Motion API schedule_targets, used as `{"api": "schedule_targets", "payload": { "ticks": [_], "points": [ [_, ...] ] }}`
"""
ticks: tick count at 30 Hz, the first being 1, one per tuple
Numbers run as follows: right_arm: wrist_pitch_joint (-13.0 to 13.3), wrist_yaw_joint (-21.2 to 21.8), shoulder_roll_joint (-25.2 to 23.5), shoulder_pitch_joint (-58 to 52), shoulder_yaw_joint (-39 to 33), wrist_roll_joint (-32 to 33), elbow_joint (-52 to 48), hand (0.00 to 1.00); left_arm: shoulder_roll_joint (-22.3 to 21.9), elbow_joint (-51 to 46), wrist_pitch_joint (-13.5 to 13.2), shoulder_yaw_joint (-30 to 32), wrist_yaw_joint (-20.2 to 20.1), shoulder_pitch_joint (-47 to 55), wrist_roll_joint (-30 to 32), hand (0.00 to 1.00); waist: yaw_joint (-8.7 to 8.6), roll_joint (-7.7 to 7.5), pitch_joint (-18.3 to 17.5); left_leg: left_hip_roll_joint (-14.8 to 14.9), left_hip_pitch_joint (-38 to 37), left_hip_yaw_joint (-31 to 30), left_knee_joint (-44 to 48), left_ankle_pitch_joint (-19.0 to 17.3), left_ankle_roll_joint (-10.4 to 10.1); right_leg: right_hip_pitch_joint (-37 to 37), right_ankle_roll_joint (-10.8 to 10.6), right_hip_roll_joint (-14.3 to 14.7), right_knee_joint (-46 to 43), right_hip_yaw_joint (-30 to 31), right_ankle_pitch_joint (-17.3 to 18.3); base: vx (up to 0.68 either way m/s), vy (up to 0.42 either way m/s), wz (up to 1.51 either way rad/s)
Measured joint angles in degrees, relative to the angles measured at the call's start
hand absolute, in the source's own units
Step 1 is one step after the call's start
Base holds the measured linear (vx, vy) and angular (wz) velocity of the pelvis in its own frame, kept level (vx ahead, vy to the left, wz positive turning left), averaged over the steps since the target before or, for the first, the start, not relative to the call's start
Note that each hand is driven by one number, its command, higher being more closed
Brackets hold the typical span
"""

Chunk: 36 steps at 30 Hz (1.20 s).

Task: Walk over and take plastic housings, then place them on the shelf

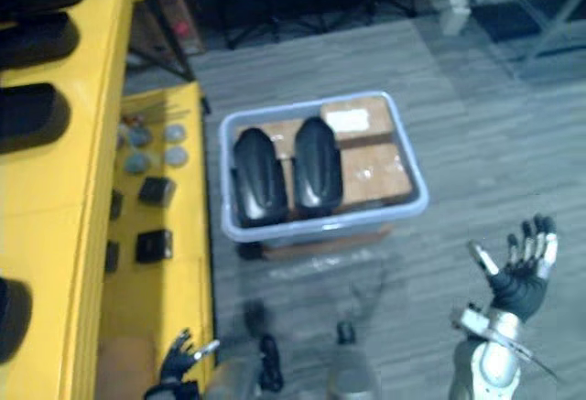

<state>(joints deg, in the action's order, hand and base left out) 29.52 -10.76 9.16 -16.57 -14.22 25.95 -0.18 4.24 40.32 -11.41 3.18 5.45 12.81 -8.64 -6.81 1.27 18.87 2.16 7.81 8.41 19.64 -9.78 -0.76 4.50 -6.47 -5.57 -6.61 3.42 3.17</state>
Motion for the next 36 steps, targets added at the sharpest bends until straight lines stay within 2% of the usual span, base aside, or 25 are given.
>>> {"api": "schedule_targets", "payload": {
  "ticks": [2, 8, 15, 19, 22, 26, 30, 33, 35, 36],
  "points": [
    [0.30, 1.20, -0.61, 0.06, 0.77, 0.40, 1.07, 0.00, 0.02, -0.07, 0.46, -0.06, 0.00, -0.05, 0.12, 0.00, 0.11, -0.07, -0.04, 0.16, -0.01, -0.03, 0.08, -0.59, -0.08, -0.55, 0.01, 0.03, 1.60, 0.01, -0.67, -0.01, 0.053, -0.13],
    [0.75, 5.16, -1.52, 1.03, 2.38, 0.58, 2.16, 0.00, 1.65, 0.68, 3.95, -0.07, 0.70, -0.03, 0.17, 0.00, 2.41, -0.90, -1.71, 0.98, -0.28, -0.06, 0.21, -1.55, -0.52, -1.37, 0.46, -0.06, 4.30, -2.50, -2.69, -0.01, 0.015, -0.12],
    [0.45, 8.43, -2.39, -1.48, 1.97, 5.51, 5.01, 0.00, 2.12, 1.76, 3.92, 0.26, 0.76, 0.40, 0.13, 0.00, 2.72, -1.19, -4.00, 1.10, -1.75, -4.31, 0.34, -2.08, -1.02, -5.67, 0.38, 0.32, 5.29, -7.35, -2.97, 0.01, -0.021, 0.27],
    [0.57, 7.96, -3.54, -3.01, 1.93, 5.79, 5.01, 0.00, 2.03, 1.41, 3.82, 0.04, 0.85, 0.31, -1.80, 0.00, 2.80, -1.23, -4.12, -0.35, -1.80, -6.55, -3.05, 0.14, -1.14, -5.79, 0.31, -0.83, 4.62, -10.09, -2.59, -0.01, -0.011, 0.36],
    [0.58, 6.79, -4.60, -3.02, 1.98, 5.93, 5.02, 0.00, 1.94, 0.78, 2.60, -0.07, 0.61, 1.00, -1.82, 0.00, 2.96, -0.93, -4.26, -1.00, -1.86, -6.45, -5.36, 1.63, -1.08, -4.62, 0.15, -1.51, 3.61, -10.06, -2.34, -0.01, -0.001, 0.06],
    [0.54, 7.13, -5.15, -3.90, 2.04, 7.38, 5.03, 0.00, 2.05, -3.18, 1.46, -1.76, 0.58, 1.68, -1.81, 0.00, 2.94, -0.83, -4.33, -1.02, -2.78, -6.00, -6.14, 1.78, -1.11, -4.82, 0.07, -1.58, 3.27, -9.63, -2.28, 0.00, 0.007, -0.04],
    [-0.01, 9.48, -5.50, -5.37, 2.85, 9.88, 5.48, 0.00, 2.12, -7.72, 1.25, -4.15, 0.12, 0.57, -1.83, 0.00, 2.87, -0.77, -4.57, -1.02, -3.67, -5.45, -7.37, 2.29, -1.17, -4.72, 0.07, -1.64, 3.15, -9.33, -2.26, 0.00, 0.002, -0.07],
    [-0.85, 10.22, -6.01, -6.00, 3.99, 10.50, 5.92, 0.00, 2.29, -11.46, 1.24, -6.12, -0.99, 0.05, -1.84, 0.00, 2.78, -0.90, -4.52, -1.04, -3.74, -4.89, -6.85, 1.46, -1.35, -3.43, 0.25, -1.79, -0.02, -8.92, 0.15, 0.00, -0.003, -0.05],
    [-0.88, 10.12, -6.47, -6.22, 5.41, 10.46, 6.19, 0.00, 2.49, -13.51, 1.56, -7.81, -2.13, -0.42, -1.84, 0.00, 2.78, -2.09, -3.85, -1.55, -3.73, -4.52, -3.78, -1.10, -0.82, -0.31, 0.63, -2.88, -9.02, -7.79, 5.10, -0.01, 0.013, -0.05],
    [-0.87, 10.06, -6.60, -6.30, 5.84, 10.46, 6.20, 0.00, 2.77, -13.51, 1.61, -8.53, -2.24, -0.38, -1.83, 0.00, 2.73, -2.42, -3.57, -1.63, -3.75, -4.53, -2.73, -1.92, -0.76, -0.11, 0.39, -3.11, -11.03, -7.68, 5.85, -0.01, 0.015, -0.15]
  ]
}}
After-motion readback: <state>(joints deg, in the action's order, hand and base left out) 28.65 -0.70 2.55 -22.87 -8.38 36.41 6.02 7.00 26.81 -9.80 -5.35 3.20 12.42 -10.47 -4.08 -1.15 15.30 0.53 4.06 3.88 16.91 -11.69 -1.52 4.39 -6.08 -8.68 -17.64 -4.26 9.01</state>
